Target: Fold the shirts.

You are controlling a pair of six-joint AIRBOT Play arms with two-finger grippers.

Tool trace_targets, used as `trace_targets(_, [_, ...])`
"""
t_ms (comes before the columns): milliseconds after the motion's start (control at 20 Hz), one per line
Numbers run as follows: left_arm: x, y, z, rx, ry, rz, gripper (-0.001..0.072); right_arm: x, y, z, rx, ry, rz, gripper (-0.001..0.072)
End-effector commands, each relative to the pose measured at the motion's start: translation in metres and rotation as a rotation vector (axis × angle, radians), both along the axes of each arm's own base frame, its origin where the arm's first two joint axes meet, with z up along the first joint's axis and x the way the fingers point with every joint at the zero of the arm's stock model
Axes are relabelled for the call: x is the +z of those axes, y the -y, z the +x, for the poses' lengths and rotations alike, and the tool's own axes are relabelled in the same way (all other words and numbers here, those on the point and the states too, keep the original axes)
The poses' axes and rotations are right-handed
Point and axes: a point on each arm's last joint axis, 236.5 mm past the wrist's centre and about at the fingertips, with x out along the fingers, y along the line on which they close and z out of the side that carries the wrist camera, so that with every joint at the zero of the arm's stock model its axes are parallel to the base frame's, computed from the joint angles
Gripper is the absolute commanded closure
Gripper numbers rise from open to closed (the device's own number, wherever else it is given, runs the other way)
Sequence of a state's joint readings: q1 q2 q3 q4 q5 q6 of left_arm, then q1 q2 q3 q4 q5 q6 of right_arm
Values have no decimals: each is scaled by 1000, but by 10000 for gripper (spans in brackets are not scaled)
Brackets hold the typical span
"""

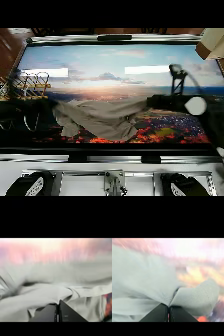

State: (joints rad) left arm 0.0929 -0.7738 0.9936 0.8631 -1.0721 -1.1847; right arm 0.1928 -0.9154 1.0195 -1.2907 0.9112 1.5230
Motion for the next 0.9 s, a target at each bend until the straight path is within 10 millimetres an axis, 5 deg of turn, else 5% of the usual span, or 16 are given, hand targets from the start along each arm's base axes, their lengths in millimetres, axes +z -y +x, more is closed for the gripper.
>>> trace_targets(0, [230,-32,-52,126,571,121,677,195,15,-24,-10,526,32,647])
trace_targets(150, [372,-31,-144,253,957,152,677,349,38,-85,-114,921,223,647])
trace_targets(250, [424,-24,-195,311,1123,120,677,397,47,-119,-135,1036,308,646])
trace_targets(350, [444,-18,-222,336,1201,117,678,415,49,-137,-126,1064,317,647])
trace_targets(500, [436,-39,-215,436,1150,153,678,409,48,-140,-119,1028,292,646])
trace_targets(600, [427,-63,-200,514,1106,217,678,384,50,-128,-127,936,226,646])
trace_targets(750, [392,-98,-152,574,959,264,677,318,56,-96,-163,687,110,646])
trace_targets(850, [340,-114,-103,554,770,255,677,252,59,-70,-172,444,-6,646])
